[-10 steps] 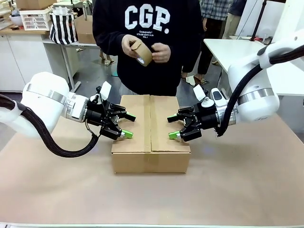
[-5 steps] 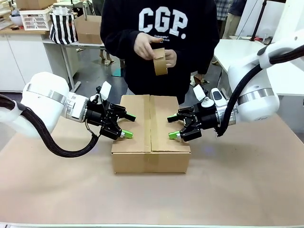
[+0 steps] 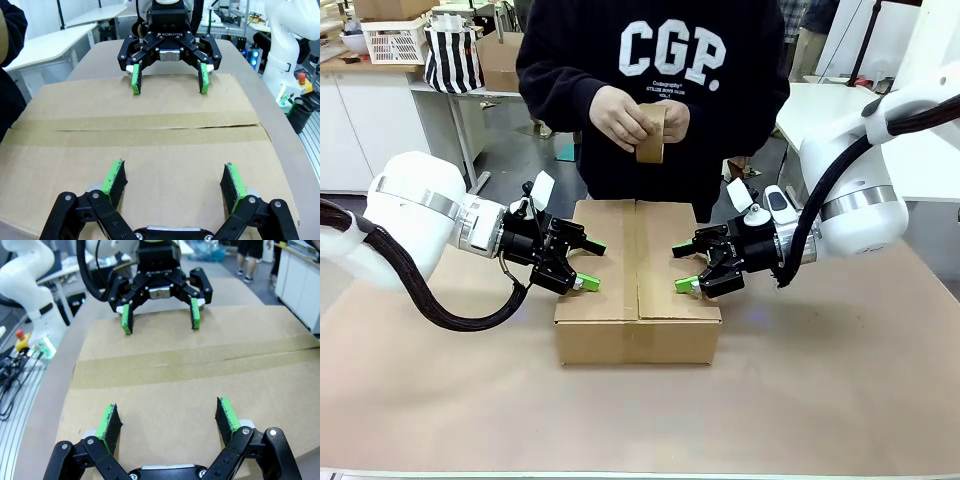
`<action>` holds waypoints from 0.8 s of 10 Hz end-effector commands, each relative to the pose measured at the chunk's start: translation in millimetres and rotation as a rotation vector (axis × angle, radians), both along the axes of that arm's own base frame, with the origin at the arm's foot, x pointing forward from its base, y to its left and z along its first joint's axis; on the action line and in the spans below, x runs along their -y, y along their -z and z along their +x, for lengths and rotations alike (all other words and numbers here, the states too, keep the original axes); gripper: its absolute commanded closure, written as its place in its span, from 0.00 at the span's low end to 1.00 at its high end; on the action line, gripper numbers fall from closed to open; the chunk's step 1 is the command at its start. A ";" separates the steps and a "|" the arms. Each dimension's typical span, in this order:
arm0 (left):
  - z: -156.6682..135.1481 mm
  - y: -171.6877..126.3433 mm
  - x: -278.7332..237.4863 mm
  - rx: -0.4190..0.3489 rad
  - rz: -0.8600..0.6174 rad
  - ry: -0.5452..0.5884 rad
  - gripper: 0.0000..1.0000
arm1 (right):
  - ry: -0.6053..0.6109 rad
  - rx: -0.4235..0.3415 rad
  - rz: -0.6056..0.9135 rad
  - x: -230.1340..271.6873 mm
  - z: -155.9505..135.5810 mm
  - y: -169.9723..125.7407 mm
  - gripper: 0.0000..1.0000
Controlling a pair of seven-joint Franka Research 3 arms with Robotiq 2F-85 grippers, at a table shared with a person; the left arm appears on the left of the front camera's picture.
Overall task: Pack the gift set into the box.
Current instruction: Press and hold the closed box until the human finishes sealing it.
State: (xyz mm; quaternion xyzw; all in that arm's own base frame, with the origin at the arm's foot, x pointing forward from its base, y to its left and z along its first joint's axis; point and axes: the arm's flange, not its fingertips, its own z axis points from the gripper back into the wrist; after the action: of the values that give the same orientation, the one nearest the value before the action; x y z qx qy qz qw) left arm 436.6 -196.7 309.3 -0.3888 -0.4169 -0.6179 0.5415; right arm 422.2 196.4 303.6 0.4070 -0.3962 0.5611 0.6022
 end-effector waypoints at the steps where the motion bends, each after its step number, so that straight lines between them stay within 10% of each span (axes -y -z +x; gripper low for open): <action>1: -1.3 2.7 -1.5 0.009 -0.004 0.007 0.00 | -0.011 0.016 0.003 1.2 -2.6 2.6 0.00; 8: -1.3 2.7 -1.5 0.009 -0.004 0.007 0.00 | -0.011 0.016 0.003 1.2 -2.6 2.6 0.00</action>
State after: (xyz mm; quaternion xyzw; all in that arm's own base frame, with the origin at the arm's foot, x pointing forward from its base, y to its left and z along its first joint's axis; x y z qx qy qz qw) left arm 436.6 -196.7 309.3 -0.3888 -0.4169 -0.6179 0.5415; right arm 422.2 196.4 303.6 0.4070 -0.3962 0.5611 0.6021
